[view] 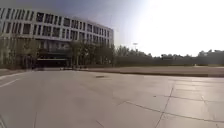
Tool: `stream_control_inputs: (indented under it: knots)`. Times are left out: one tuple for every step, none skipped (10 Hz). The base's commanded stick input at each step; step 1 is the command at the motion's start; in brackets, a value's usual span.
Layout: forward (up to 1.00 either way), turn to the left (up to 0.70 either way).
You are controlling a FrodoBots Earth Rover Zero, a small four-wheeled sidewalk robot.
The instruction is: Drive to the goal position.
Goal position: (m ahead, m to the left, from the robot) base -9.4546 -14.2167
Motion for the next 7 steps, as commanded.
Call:
stream_control_inputs:
  knots:
    - [0.7, 0.0]
    - [0.7, 0.0]
    - [0.7, 0.0]
    - [0.7, 0.0]
    - [0.7, 0.0]
    - [0.7, 0.0]
    - [0.7, 0.0]
